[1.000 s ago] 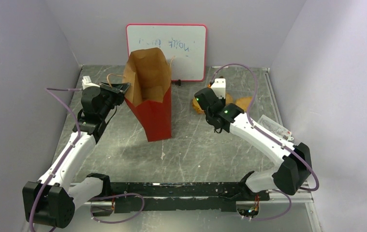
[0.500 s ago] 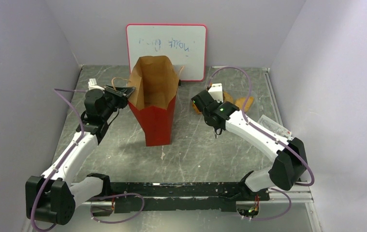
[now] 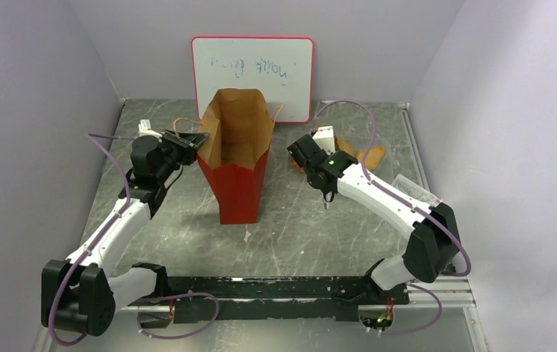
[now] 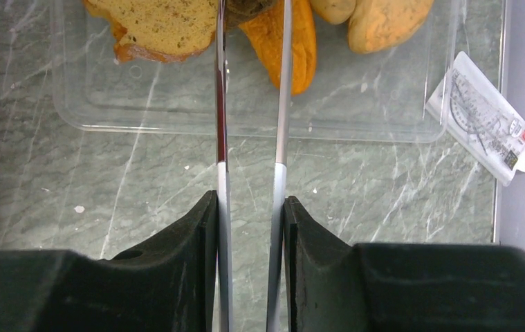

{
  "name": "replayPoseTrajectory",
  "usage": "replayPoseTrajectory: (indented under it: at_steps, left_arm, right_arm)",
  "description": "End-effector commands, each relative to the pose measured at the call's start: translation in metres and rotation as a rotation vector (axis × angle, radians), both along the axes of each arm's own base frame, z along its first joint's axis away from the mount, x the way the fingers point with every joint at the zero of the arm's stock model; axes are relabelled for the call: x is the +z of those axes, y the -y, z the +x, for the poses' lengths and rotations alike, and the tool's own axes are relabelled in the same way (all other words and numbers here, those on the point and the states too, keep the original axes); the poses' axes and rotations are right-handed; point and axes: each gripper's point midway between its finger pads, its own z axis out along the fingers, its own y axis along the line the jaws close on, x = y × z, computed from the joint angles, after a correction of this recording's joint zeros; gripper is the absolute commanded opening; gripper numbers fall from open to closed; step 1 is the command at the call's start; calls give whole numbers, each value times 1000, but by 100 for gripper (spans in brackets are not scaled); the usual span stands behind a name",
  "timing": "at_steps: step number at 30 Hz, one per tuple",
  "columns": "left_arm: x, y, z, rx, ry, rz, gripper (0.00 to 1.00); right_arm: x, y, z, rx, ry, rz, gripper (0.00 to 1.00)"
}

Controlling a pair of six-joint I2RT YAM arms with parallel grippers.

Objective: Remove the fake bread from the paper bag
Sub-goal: Place the fake bread in the container.

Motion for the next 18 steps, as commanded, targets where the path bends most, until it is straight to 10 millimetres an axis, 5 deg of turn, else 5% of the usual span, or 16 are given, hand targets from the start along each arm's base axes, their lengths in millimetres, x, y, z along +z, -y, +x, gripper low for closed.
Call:
replayPoseTrajectory:
  at_steps: [1, 8, 18]
  left_arm:
    - [7, 4, 0, -34, 39, -19, 11]
    - [3, 5, 1, -41, 32, -12, 12]
    - [-2, 6, 1, -46, 20, -13, 13]
  right_arm:
    - [2, 1, 8, -30, 32, 19, 34]
    - [-2, 6, 12, -45, 40, 63, 43]
    - [-8, 10, 12, -59, 36, 90, 45]
